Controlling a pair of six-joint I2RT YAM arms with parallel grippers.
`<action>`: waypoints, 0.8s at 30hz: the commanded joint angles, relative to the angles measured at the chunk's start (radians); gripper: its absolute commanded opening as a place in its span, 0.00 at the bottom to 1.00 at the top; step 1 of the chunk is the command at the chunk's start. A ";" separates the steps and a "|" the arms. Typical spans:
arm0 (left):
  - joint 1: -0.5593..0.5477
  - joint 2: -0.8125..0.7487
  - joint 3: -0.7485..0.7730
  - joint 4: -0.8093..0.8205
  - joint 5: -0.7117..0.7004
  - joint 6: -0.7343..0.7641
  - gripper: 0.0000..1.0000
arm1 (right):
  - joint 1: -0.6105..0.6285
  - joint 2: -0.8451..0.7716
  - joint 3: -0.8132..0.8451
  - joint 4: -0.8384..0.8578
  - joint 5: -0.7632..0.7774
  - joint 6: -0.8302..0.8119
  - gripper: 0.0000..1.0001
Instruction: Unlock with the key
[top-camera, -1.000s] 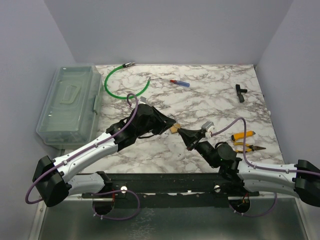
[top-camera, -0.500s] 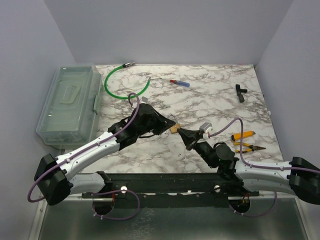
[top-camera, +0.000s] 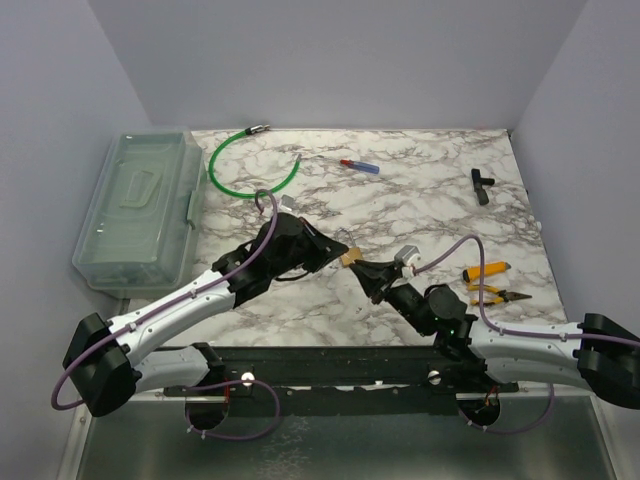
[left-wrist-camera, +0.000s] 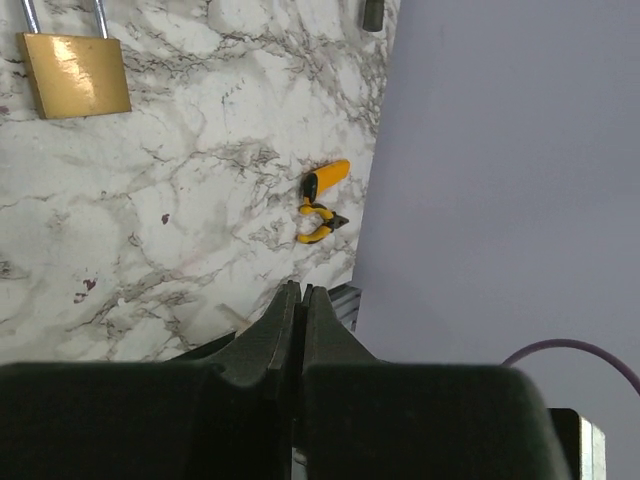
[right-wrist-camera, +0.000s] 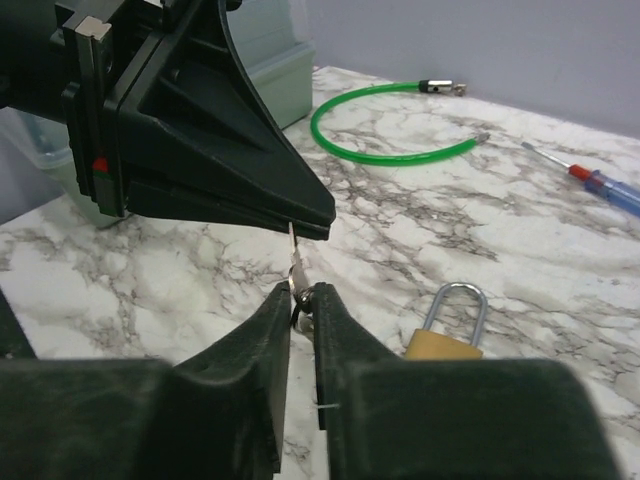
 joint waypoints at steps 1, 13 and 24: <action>-0.005 -0.058 -0.024 0.130 -0.034 0.060 0.00 | 0.006 -0.001 0.050 -0.113 -0.100 0.078 0.26; -0.002 -0.184 -0.089 0.198 -0.064 0.262 0.00 | 0.006 -0.139 0.177 -0.485 -0.307 0.215 0.72; 0.004 -0.325 -0.036 0.125 0.062 0.638 0.00 | -0.027 -0.294 0.315 -0.648 -0.313 0.400 0.76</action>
